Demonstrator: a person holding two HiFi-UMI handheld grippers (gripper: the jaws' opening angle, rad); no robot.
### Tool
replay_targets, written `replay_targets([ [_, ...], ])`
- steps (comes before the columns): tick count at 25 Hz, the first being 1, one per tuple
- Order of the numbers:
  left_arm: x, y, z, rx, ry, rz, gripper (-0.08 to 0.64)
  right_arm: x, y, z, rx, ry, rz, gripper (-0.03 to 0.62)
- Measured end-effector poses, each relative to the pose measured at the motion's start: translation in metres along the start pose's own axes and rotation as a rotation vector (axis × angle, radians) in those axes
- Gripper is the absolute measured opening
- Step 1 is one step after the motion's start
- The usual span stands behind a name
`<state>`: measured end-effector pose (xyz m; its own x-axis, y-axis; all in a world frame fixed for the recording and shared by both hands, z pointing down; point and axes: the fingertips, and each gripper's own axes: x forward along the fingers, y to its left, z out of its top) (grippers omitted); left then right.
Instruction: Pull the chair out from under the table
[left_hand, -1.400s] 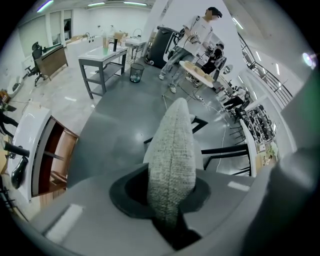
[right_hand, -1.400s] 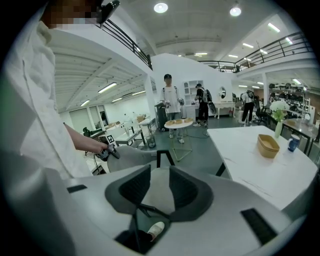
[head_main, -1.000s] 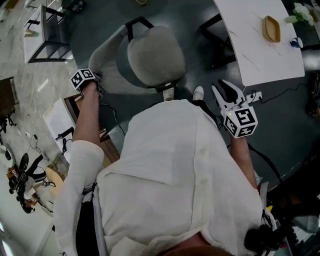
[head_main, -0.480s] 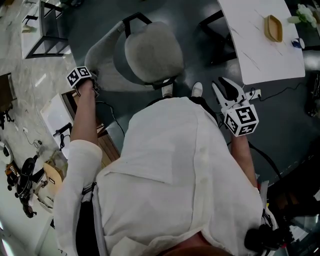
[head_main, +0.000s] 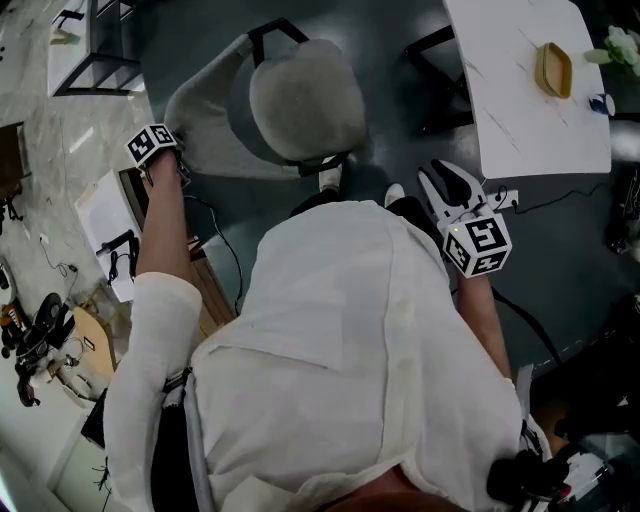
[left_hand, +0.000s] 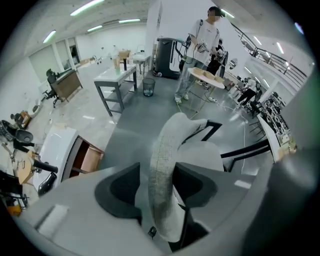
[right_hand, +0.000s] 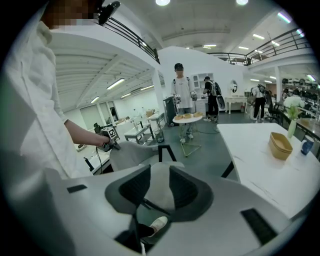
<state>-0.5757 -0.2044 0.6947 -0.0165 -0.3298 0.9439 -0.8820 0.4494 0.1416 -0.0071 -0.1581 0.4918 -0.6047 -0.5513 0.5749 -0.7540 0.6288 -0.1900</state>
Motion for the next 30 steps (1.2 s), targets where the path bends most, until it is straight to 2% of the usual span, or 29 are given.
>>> replay_targets([
  [6, -0.064, -0.009, -0.008, -0.052, -0.185, 0.063, 0.193, -0.018, -0.026, 0.006, -0.065, -0.034, 0.078, 0.117],
  [11, -0.138, -0.074, -0.037, -0.017, -0.417, 0.032, 0.187, -0.045, -0.057, -0.001, -0.114, -0.048, 0.155, 0.093],
  [13, -0.165, -0.113, -0.057, 0.029, -0.485, -0.012, 0.121, -0.057, -0.065, -0.008, -0.132, -0.047, 0.190, 0.072],
  [15, -0.187, -0.158, -0.085, 0.089, -0.522, -0.076, 0.023, -0.067, -0.069, -0.015, -0.154, -0.043, 0.235, 0.044],
  [18, -0.217, -0.222, -0.137, 0.147, -0.549, -0.200, 0.008, -0.079, -0.069, -0.026, -0.187, -0.040, 0.314, 0.034],
  [21, -0.244, -0.276, -0.196, 0.211, -0.543, -0.299, 0.008, -0.088, -0.066, -0.040, -0.209, -0.031, 0.383, 0.029],
  [24, -0.267, -0.327, -0.248, 0.326, -0.515, -0.382, 0.006, -0.094, -0.057, -0.055, -0.225, -0.016, 0.435, 0.028],
  [28, -0.287, -0.399, -0.315, 0.492, -0.428, -0.570, 0.006, -0.106, -0.039, -0.064, -0.221, -0.027, 0.465, 0.028],
  [30, -0.296, -0.424, -0.336, 0.593, -0.411, -0.615, 0.006, -0.111, -0.031, -0.067, -0.213, -0.039, 0.469, 0.028],
])
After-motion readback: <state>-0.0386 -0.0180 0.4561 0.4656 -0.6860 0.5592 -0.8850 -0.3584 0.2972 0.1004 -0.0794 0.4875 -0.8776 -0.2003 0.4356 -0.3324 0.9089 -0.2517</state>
